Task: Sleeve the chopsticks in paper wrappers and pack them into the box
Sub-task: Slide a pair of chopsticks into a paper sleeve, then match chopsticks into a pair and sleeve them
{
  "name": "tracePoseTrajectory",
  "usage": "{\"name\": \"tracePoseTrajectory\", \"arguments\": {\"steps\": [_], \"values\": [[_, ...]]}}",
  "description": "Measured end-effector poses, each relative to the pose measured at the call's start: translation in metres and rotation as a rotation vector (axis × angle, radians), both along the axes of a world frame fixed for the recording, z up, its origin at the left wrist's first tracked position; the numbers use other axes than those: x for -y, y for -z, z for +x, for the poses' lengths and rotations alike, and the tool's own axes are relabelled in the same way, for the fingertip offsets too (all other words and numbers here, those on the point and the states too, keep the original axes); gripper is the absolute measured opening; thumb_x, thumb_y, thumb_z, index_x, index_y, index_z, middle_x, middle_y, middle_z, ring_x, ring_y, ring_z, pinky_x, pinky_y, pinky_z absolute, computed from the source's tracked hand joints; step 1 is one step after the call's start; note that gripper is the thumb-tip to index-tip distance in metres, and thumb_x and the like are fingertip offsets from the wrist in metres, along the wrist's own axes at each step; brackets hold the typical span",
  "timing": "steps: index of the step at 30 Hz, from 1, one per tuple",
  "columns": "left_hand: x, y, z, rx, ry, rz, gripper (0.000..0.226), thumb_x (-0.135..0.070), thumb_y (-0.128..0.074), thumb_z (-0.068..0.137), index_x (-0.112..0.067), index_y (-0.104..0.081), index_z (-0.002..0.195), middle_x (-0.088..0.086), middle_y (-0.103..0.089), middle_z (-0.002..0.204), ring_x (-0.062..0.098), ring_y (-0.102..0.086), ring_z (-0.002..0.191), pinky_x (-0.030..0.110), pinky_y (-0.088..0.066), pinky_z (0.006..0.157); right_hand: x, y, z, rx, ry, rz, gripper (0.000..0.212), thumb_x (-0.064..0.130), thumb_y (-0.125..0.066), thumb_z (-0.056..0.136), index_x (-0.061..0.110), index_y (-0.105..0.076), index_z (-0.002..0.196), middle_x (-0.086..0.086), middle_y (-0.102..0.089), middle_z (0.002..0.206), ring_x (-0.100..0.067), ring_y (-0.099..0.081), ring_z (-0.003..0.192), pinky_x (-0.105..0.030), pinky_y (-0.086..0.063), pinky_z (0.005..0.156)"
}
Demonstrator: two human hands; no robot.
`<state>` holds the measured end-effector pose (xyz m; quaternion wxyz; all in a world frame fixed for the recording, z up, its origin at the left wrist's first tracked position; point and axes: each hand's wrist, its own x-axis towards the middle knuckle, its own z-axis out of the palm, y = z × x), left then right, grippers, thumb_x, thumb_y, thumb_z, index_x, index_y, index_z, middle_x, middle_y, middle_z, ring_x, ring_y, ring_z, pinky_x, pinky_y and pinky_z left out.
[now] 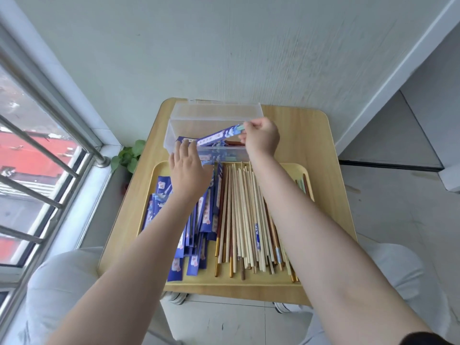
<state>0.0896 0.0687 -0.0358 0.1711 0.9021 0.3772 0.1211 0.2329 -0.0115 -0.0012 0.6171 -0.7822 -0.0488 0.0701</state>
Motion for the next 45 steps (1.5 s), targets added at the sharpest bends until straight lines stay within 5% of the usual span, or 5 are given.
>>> {"name": "tracePoseTrajectory", "arguments": {"steps": [17, 23, 28, 34, 45], "values": [[0.005, 0.003, -0.003, -0.028, 0.049, -0.058, 0.077, -0.021, -0.059, 0.095, -0.005, -0.016, 0.157, 0.014, -0.009, 0.167, 0.031, 0.006, 0.155, 0.043, -0.004, 0.126, -0.005, 0.007, -0.030, 0.599, -0.615, -1.199, 0.053, 0.043, -0.014, 0.109, 0.010, -0.050, 0.130, -0.009, -0.070, 0.109, -0.032, -0.048, 0.128, -0.060, -0.005, 0.118], [0.009, 0.003, -0.016, 0.168, -0.001, -0.043, 0.049, -0.010, -0.063, 0.087, -0.001, -0.050, 0.133, 0.022, -0.040, 0.145, 0.040, -0.037, 0.135, 0.045, -0.036, 0.107, 0.003, -0.001, -0.039, 0.725, -0.485, -1.117, 0.035, 0.031, -0.034, 0.107, 0.009, -0.045, 0.131, -0.013, -0.053, 0.129, -0.032, -0.046, 0.121, -0.051, -0.029, 0.105], [0.024, -0.007, -0.038, 0.111, -0.247, -0.133, 0.013, -0.020, -0.052, 0.091, -0.011, -0.051, 0.083, 0.002, -0.046, 0.080, 0.025, -0.043, 0.068, 0.029, -0.025, 0.054, 0.021, 0.005, -0.071, 0.452, -0.526, -0.864, 0.016, 0.024, -0.044, 0.100, 0.014, -0.051, 0.089, 0.001, -0.049, 0.083, -0.026, -0.051, 0.081, -0.030, -0.033, 0.060], [0.031, 0.006, -0.058, 0.005, -0.273, -0.355, 0.029, -0.023, -0.050, 0.090, -0.014, -0.036, 0.066, -0.001, -0.036, 0.062, 0.020, -0.032, 0.059, 0.027, -0.019, 0.052, 0.035, 0.030, -0.105, 0.165, -0.747, -0.982, 0.043, 0.049, -0.043, 0.099, 0.013, -0.064, 0.108, -0.004, -0.063, 0.096, -0.028, -0.058, 0.084, -0.030, -0.043, 0.065], [0.035, 0.005, -0.070, 0.097, -0.228, -0.453, 0.026, -0.024, -0.052, 0.091, -0.013, -0.042, 0.070, 0.002, -0.043, 0.067, 0.020, -0.038, 0.063, 0.030, -0.027, 0.057, 0.045, 0.021, -0.118, 0.184, -0.619, -0.986, 0.014, 0.022, -0.049, 0.097, 0.012, -0.053, 0.088, -0.001, -0.053, 0.081, -0.026, -0.057, 0.077, -0.028, -0.036, 0.054]]}}
